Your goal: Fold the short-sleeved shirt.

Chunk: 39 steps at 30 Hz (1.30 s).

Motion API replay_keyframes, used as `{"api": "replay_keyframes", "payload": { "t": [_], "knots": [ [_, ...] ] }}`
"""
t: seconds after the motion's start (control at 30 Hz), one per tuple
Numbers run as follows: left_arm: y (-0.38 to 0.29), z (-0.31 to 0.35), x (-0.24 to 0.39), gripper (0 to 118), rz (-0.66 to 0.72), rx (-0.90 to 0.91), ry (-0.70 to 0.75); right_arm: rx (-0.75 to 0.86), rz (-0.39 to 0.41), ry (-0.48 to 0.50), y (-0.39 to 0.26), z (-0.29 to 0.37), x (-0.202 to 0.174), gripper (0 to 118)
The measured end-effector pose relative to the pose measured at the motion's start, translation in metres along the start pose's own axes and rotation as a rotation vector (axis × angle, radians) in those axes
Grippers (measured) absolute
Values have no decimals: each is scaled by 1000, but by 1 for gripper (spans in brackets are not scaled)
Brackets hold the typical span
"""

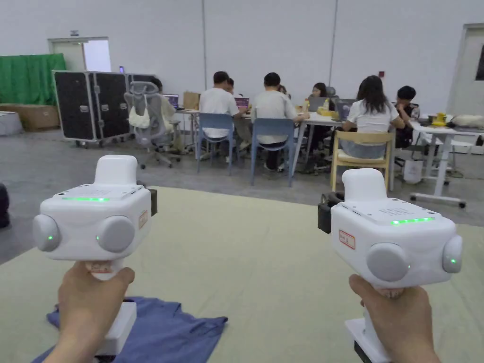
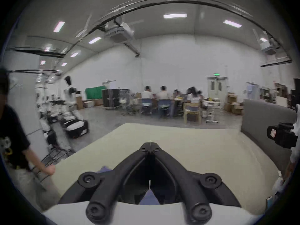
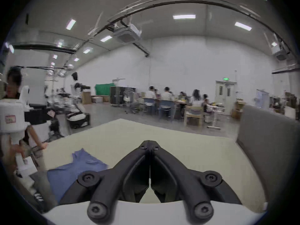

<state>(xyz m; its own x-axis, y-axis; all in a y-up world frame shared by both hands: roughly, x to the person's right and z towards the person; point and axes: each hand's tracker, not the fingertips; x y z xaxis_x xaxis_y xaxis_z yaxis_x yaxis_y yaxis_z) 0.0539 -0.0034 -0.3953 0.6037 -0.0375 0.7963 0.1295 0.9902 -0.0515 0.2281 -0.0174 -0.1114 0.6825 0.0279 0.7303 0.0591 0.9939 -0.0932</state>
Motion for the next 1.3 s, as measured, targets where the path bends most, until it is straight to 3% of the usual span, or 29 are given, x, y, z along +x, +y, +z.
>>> {"api": "replay_keyframes", "payload": {
  "t": [0.13, 0.23, 0.3, 0.4, 0.47, 0.5, 0.53, 0.57, 0.77, 0.93, 1.03, 1.1, 1.17, 1.2, 1.27, 1.3],
  "knots": [
    [-16, 18, -78, 0, 0, -48, 168, -34, -33, 149, -9, -37, -77, 3],
    [-26, 28, -116, 0, -6, -81, 217, -70, 11, 236, -16, -57, -122, 3],
    [-34, 28, -128, 0, -15, -88, 247, -68, 31, 246, -20, -62, -140, 3],
    [-52, 13, -132, 0, 1, -142, 175, -76, 37, 268, -23, -70, -146, 3],
    [-71, -9, -125, 2, 40, -237, 115, -79, 70, 260, -28, -69, -141, 3],
    [-85, -24, -121, 29, 53, -292, 86, -85, 101, 246, -32, -70, -136, 3],
    [-102, -39, -113, 75, 56, -345, 62, -92, 122, 234, -37, -71, -130, 3],
    [-122, -55, -103, 105, 72, -407, 33, -96, 133, 229, -45, -69, -121, 3],
    [-228, -159, -29, 107, 29, -704, -82, -256, 197, 131, -111, -90, -59, 3],
    [-306, -223, 3, 107, -20, -863, -36, -409, 120, 64, -174, -112, -2, 3],
    [-342, -242, 4, 107, 3, -961, -18, -473, 34, 36, -206, -122, 28, 3],
    [-340, -239, 1, 107, -10, -873, -42, -493, -31, 26, -223, -125, 43, 3],
    [-339, -231, 0, 89, -60, -849, -112, -497, -78, 15, -238, -126, 54, 3],
    [-337, -231, -5, 71, -48, -849, -170, -498, -93, 15, -244, -126, 59, 3],
    [-329, -235, -22, 3, -21, -854, -143, -505, -122, 13, -253, -122, 67, 3],
    [-322, -232, -30, 0, 22, -833, -92, -510, -147, 12, -257, -119, 72, 3]
  ]
}}
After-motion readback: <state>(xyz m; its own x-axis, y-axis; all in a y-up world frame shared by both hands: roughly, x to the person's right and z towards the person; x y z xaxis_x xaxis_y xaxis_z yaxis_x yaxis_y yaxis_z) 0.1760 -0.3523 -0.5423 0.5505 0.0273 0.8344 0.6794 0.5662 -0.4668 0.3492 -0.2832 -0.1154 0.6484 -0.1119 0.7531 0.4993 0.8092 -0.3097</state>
